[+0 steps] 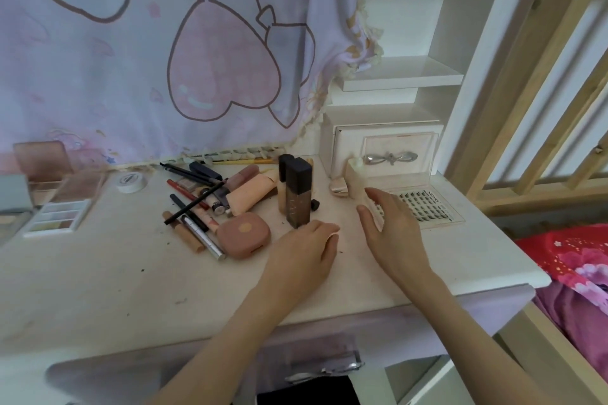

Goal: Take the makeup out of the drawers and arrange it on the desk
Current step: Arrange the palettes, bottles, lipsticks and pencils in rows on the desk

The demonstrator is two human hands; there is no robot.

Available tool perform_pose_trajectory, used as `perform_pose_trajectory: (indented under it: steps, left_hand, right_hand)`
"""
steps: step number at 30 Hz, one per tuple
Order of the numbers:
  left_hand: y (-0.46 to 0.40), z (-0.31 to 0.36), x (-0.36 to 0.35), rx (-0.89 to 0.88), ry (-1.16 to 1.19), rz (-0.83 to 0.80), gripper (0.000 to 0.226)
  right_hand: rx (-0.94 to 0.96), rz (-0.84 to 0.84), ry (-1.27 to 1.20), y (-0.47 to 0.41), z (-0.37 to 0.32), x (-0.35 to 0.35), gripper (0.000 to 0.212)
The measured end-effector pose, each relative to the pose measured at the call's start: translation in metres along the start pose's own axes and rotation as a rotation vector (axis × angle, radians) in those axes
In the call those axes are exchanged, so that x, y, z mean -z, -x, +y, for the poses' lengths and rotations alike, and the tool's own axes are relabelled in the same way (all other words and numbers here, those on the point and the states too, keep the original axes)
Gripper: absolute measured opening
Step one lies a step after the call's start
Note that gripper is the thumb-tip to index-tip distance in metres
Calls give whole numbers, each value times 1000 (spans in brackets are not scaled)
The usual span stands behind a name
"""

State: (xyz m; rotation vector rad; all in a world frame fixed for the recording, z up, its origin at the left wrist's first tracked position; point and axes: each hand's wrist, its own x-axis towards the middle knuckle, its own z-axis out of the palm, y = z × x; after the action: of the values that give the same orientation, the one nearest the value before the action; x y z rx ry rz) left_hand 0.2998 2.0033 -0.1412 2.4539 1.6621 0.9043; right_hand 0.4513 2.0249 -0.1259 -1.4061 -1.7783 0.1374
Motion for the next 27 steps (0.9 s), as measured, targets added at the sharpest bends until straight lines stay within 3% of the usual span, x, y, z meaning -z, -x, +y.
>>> perform_pose_trajectory:
  steps: [5, 11, 15, 19, 22, 27]
  left_hand:
    - [39, -32, 49, -79, -29, 148, 18]
    - [76, -105, 90, 197, -137, 215, 17]
    - [95, -156, 104, 383, -224, 169, 29]
    - [103, -187, 101, 545, -317, -14, 44]
    - [104, -195, 95, 569, -339, -59, 47]
    - [106, -201, 94, 568, -337, -18, 47]
  right_hand:
    - [201, -27, -80, 12, -57, -1, 27]
    - [294, -310, -115, 8, -106, -47, 26]
    - [217, -472, 21, -6, -123, -87, 37]
    - [175, -530, 279, -29, -136, -120, 48]
    - [149, -502, 339, -38, -141, -137, 61]
    - [108, -490, 406, -14, -128, -131, 51]
